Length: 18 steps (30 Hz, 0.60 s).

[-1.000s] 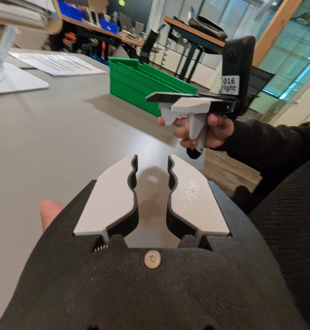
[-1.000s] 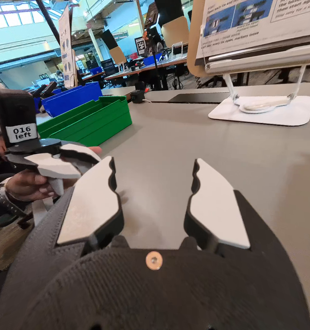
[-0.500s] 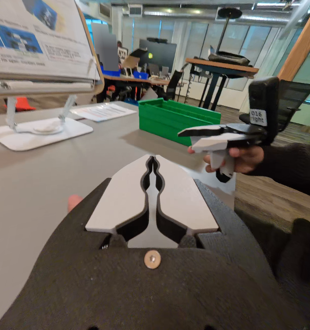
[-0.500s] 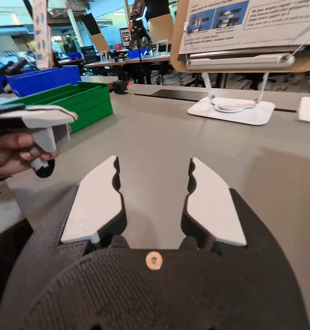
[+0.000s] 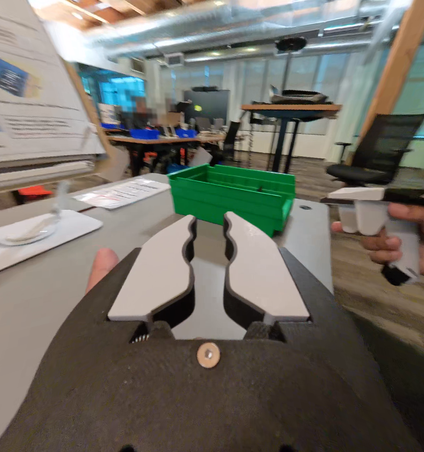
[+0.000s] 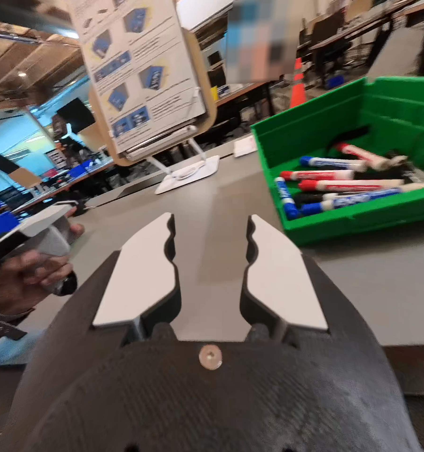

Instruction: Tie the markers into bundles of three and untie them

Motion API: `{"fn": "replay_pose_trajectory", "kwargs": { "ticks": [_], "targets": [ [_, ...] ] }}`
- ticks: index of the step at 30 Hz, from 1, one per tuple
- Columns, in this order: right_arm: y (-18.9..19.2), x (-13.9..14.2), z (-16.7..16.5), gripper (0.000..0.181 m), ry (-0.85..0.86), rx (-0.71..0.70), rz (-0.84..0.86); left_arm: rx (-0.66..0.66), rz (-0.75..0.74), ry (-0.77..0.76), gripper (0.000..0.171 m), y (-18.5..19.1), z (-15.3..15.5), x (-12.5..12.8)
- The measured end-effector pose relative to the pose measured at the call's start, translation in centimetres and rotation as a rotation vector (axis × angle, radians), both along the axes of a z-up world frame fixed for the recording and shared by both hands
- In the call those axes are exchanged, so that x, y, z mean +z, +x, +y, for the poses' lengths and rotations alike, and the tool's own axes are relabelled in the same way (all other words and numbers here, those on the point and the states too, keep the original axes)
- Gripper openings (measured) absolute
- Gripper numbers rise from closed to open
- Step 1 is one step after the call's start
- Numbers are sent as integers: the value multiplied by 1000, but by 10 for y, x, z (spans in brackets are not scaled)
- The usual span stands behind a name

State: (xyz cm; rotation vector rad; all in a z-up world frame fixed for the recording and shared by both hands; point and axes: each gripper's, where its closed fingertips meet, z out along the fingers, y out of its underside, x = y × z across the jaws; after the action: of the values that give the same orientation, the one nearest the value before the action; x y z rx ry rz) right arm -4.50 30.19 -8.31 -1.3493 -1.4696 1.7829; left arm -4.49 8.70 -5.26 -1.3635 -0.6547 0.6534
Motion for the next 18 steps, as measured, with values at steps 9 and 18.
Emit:
{"fn": "replay_pose_trajectory", "kwargs": {
  "ticks": [9,18],
  "targets": [
    [-20,-13,96,58,71,-261,-45,-149,-204,-31,63,-18,23,-39],
    [-69,-21,183,65,104,-446,-74,-174,-462,-3,72,-8,-6,-75]
  ]
}}
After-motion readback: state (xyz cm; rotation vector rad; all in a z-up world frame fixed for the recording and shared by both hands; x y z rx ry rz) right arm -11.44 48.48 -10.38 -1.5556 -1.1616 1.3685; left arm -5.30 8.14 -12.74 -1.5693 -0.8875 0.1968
